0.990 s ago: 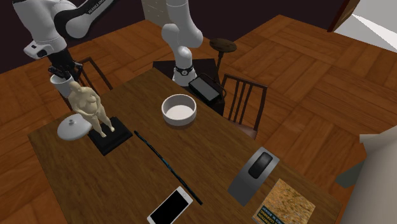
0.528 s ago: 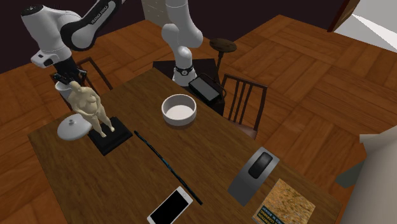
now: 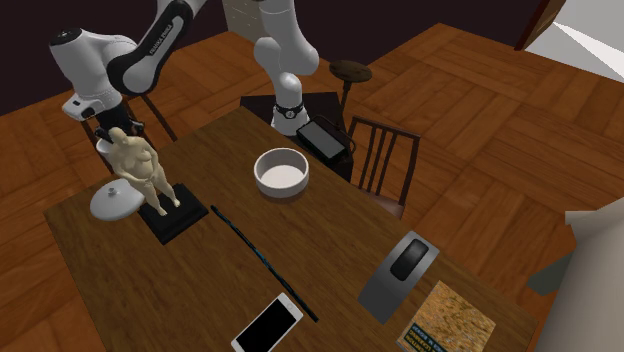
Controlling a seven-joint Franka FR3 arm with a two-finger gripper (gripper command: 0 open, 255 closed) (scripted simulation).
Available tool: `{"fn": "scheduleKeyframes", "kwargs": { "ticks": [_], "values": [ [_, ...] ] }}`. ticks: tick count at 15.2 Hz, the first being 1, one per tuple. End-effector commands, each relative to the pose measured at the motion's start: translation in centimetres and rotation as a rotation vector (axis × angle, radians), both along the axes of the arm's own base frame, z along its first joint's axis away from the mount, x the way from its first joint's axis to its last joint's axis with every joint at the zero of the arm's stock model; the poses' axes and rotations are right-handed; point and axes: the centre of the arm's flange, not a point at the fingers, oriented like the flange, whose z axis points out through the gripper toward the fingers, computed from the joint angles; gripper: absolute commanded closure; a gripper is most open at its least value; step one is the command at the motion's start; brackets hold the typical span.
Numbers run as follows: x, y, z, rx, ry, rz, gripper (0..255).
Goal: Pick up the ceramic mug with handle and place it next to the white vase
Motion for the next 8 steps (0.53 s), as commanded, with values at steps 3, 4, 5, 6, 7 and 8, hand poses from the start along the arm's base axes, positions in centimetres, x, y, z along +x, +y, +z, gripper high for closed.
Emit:
{"fn": "scheduleKeyframes", "kwargs": {
  "ticks": [3, 4, 5, 6, 7, 8],
  "values": [
    [0.0, -0.2, -2.1, -0.001, -0.001, 0.000, 255],
    [0.0, -0.2, -2.6, -0.001, -0.001, 0.000, 255],
    [0.0, -0.2, -3.1, -0.001, -0.001, 0.000, 255],
    [0.0, -0.2, -3.6, -0.001, -0.001, 0.000, 255],
    [0.0, -0.1, -3.6, -0.001, -0.001, 0.000, 255],
    [0.0, -0.2, -3.6, -0.001, -0.001, 0.000, 255]
  ]
}}
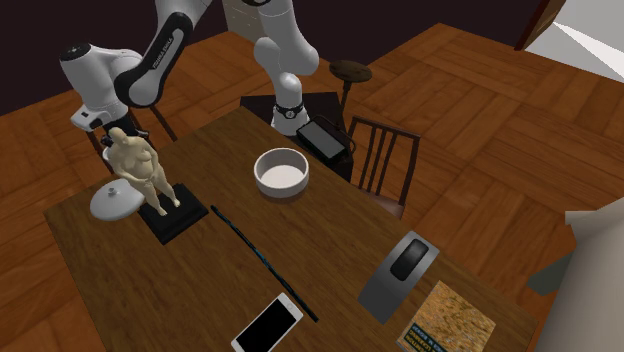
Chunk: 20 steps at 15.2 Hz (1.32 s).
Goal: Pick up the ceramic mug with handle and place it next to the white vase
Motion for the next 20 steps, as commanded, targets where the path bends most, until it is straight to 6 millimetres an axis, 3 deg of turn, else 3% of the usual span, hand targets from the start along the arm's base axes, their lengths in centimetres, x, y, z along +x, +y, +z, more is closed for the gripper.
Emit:
{"fn": "scheduleKeyframes", "kwargs": {
  "ticks": [1, 6, 7, 12, 16, 20],
  "values": [
    [0.0, 0.0, -0.1, -0.001, -0.001, 0.000, 255],
    [0.0, 0.0, -0.1, -0.001, -0.001, 0.000, 255],
    [0.0, 0.0, -0.1, -0.001, -0.001, 0.000, 0],
    [0.0, 0.0, -0.1, -0.001, -0.001, 0.000, 0],
    [-0.1, 0.3, 4.9, -0.001, -0.001, 0.000, 0],
    [-0.1, 0.3, 4.9, -0.001, -0.001, 0.000, 0]
  ]
}}
